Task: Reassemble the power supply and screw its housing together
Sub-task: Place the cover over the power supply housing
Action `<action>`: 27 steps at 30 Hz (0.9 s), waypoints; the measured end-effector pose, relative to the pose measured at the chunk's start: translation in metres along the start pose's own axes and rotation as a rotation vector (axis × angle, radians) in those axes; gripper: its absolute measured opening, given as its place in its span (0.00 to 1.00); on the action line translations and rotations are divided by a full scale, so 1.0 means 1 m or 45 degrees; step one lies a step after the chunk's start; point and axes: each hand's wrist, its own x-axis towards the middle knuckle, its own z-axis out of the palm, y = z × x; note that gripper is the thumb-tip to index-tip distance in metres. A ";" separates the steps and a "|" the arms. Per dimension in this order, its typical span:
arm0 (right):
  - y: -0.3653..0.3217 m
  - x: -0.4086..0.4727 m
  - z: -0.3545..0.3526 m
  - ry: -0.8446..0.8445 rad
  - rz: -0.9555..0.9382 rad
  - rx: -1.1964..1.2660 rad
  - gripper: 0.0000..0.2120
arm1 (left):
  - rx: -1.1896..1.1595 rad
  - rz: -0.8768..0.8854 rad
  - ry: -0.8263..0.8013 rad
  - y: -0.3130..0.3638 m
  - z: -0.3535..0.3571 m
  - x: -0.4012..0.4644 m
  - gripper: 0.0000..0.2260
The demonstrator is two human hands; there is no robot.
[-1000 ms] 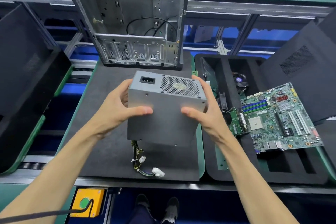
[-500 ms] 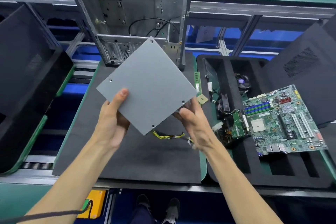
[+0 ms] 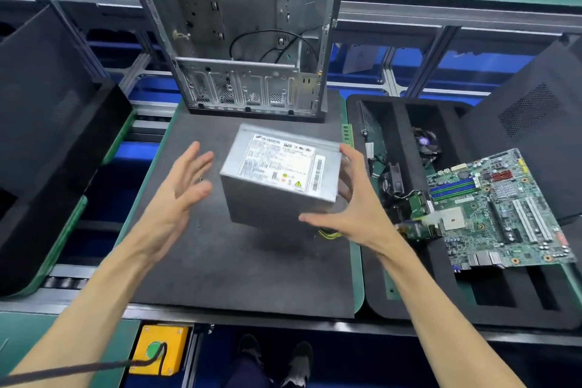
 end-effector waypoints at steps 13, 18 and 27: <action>0.055 -0.030 0.024 -0.158 0.073 -0.076 0.54 | 0.171 -0.180 0.072 -0.020 0.050 -0.013 0.33; 0.052 -0.036 0.026 -0.208 0.102 0.008 0.53 | 0.292 -0.135 0.120 -0.027 0.058 -0.013 0.28; 0.039 -0.015 0.036 -0.024 0.575 0.528 0.21 | 0.180 -0.198 0.052 -0.027 0.057 -0.015 0.31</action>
